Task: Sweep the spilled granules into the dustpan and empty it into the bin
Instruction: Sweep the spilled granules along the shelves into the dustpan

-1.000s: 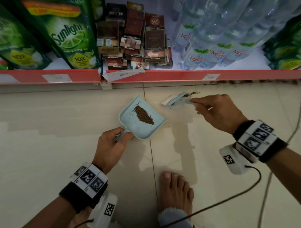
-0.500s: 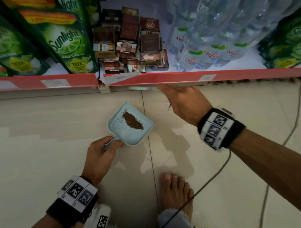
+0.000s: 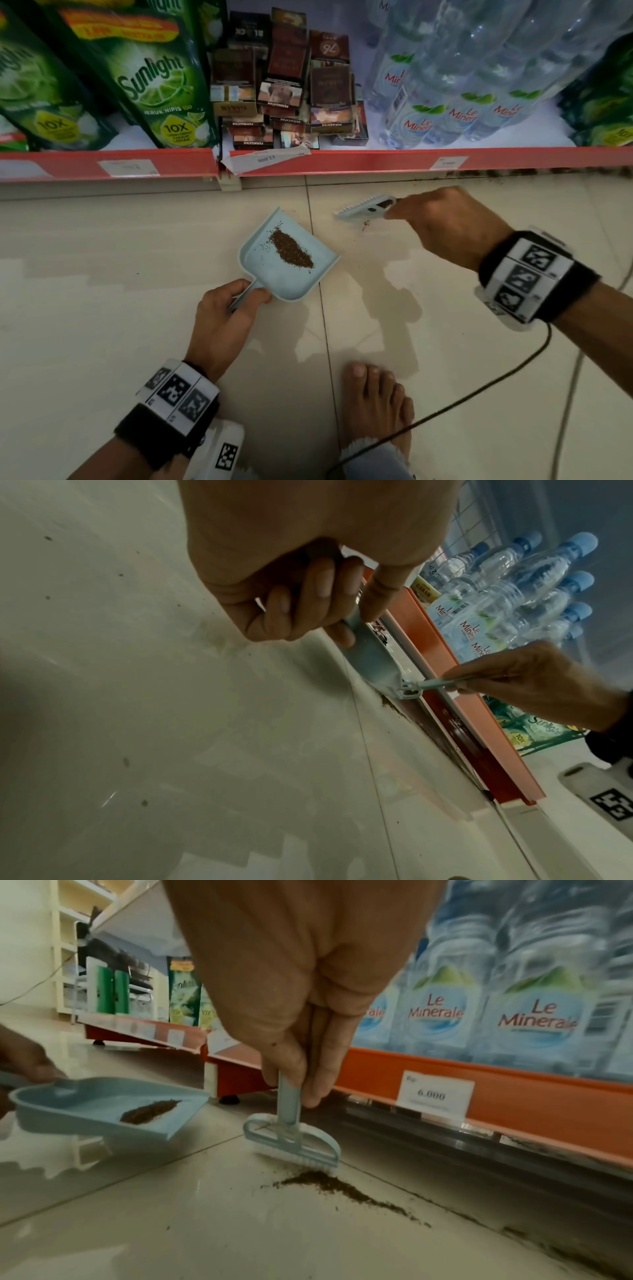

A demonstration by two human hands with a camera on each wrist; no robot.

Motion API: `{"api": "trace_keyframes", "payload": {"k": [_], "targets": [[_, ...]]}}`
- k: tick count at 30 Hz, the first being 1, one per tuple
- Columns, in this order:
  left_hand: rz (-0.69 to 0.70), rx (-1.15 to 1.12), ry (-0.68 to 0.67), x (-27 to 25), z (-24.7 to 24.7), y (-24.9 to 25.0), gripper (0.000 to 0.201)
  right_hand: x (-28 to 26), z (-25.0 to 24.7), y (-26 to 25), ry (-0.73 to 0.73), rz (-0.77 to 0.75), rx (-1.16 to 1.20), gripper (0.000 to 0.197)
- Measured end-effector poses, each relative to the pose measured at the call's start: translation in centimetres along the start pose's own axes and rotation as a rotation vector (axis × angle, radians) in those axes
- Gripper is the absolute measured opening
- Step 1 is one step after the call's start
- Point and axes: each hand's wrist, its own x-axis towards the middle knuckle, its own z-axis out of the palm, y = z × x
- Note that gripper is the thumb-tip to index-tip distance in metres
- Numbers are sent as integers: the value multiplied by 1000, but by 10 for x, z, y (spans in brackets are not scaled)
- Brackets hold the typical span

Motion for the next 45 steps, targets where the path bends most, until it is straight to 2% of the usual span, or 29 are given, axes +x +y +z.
{"api": "trace_keyframes", "payload": {"k": [3,6,11,14,17,21,24,26,30,32,34,36,39,42,45], "targets": [[-6,0,-19,1,4,1,23,2,-7,-2,152,-79,35,45],[-1,12,-32,1,6,2,22,30,-1,-25,187,-149,58,45],[-8,37,-14,1,2,-1,22,82,20,-65,107,-200,40,42],[-20,31,9,-1,-4,-4,21,95,26,-67,18,-191,-16,46],[-32,3,31,-2,-8,-8,21,83,24,-48,-31,-174,3,54],[-22,-9,49,0,-8,-9,20,37,9,-9,-97,-87,9,57],[-8,-19,34,2,-4,-8,20,5,-7,15,-27,-62,-14,51],[-7,-16,21,4,-1,-6,21,-3,-15,20,78,-55,11,44],[1,18,-3,6,4,-3,23,14,-11,0,295,-141,90,38],[7,23,-16,6,7,-4,22,32,-2,-15,319,-169,122,38],[9,25,-9,6,2,-5,22,54,8,-33,278,-175,142,37],[12,26,-5,5,1,-6,22,69,14,-42,172,-154,125,40],[10,10,14,2,-4,-6,22,70,16,-39,36,-136,102,48],[-6,-21,35,-1,-8,-6,21,47,13,-21,18,-124,107,47],[-24,-28,39,-1,-7,-6,23,21,12,-2,68,-68,114,28]]}}
